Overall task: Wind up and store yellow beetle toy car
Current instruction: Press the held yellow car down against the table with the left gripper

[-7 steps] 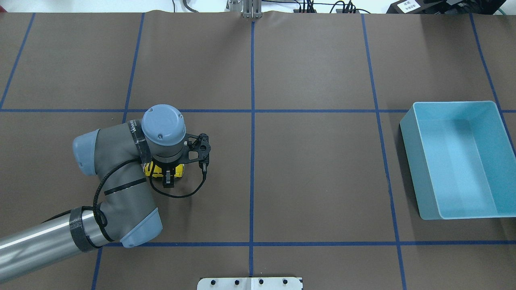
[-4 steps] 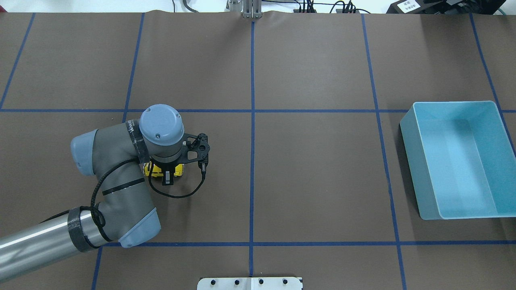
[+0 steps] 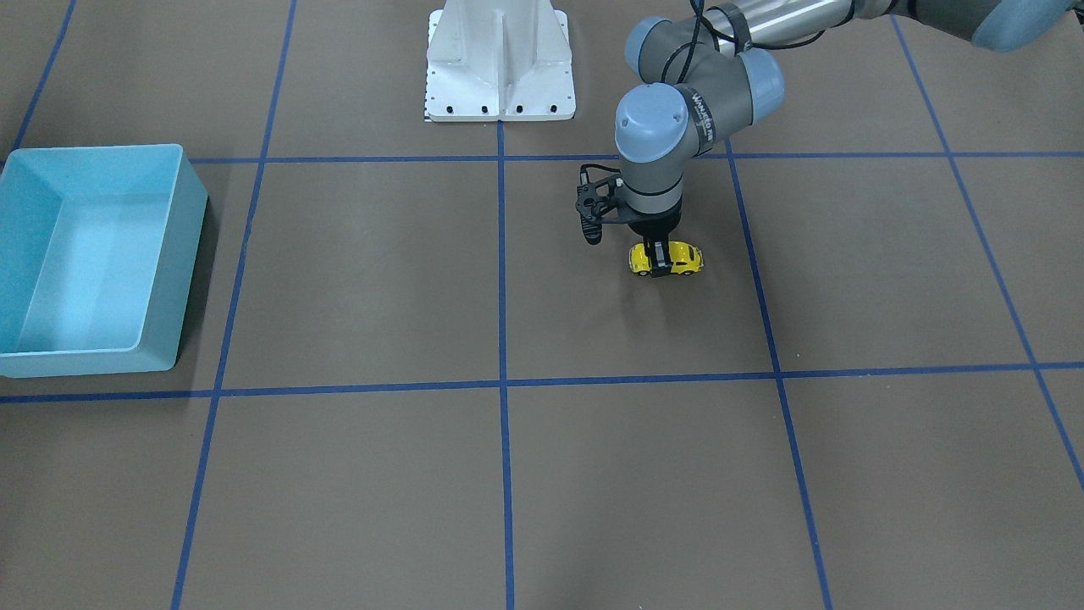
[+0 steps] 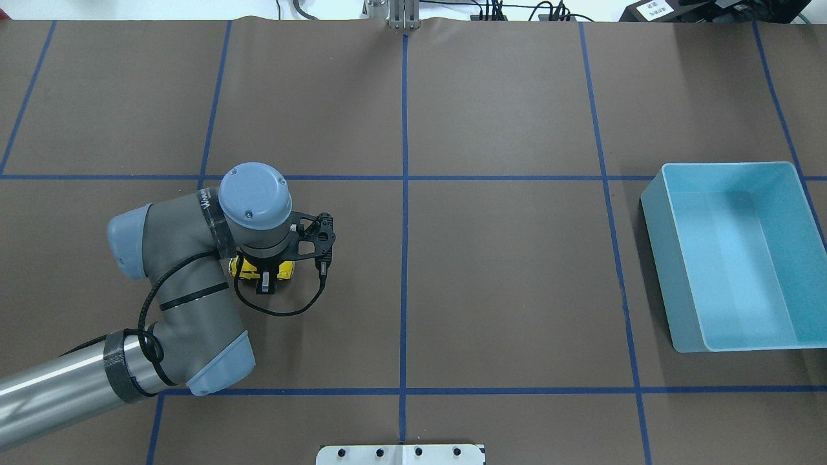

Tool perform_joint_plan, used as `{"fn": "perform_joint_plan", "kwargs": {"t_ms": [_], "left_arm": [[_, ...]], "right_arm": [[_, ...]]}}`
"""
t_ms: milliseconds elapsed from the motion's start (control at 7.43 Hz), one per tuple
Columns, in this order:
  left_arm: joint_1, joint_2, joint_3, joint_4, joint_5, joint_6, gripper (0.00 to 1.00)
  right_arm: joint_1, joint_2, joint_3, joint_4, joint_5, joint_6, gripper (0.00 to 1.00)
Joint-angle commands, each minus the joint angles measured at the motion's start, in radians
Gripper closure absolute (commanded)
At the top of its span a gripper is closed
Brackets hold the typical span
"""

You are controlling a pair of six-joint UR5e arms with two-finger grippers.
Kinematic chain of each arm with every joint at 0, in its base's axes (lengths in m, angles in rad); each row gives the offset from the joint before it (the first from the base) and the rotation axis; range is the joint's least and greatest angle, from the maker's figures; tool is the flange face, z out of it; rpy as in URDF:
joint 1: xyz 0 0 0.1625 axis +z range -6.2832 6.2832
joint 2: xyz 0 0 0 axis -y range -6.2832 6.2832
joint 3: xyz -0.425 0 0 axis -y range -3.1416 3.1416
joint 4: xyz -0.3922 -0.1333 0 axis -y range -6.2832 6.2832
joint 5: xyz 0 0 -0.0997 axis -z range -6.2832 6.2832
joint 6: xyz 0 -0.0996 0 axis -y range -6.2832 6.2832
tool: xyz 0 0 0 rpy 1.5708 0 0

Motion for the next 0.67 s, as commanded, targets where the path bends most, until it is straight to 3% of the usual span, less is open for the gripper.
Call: {"fn": "perform_joint_plan", "kwargs": {"t_ms": [0,404,538], "left_arm": [[-0.022,0.002,-0.026,-0.008,-0.006,0.009,1.0],[-0.034,0.091,-0.043,-0.227,-0.052,-0.089,1.0],[-0.039,0.091,-0.043,-0.235,-0.055,-0.097,1.0]], "right_arm": [[0.0,-0.002,-0.001,0.0,0.0,-0.001,0.0],[0.0,-0.002,-0.001,0.0,0.0,-0.001,0.0],[0.0,-0.002,-0.001,0.0,0.0,-0.001,0.0]]}}
